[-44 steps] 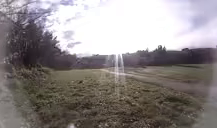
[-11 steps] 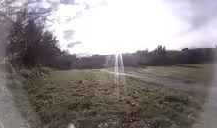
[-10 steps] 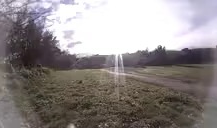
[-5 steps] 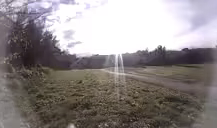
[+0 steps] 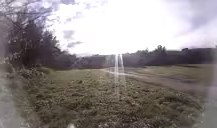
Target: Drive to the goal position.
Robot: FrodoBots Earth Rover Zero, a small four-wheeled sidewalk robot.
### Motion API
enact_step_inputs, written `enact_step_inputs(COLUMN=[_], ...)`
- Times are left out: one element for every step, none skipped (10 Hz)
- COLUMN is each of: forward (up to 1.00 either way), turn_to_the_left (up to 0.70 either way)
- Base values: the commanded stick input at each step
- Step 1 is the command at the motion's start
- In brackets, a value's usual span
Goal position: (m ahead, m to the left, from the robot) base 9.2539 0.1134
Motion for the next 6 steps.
enact_step_inputs(forward=[0.05,0.05,0.05,0.05,0.05,0.04], turn_to_the_left=[0.0,0.0,0.0,0.0,0.0,0.0])
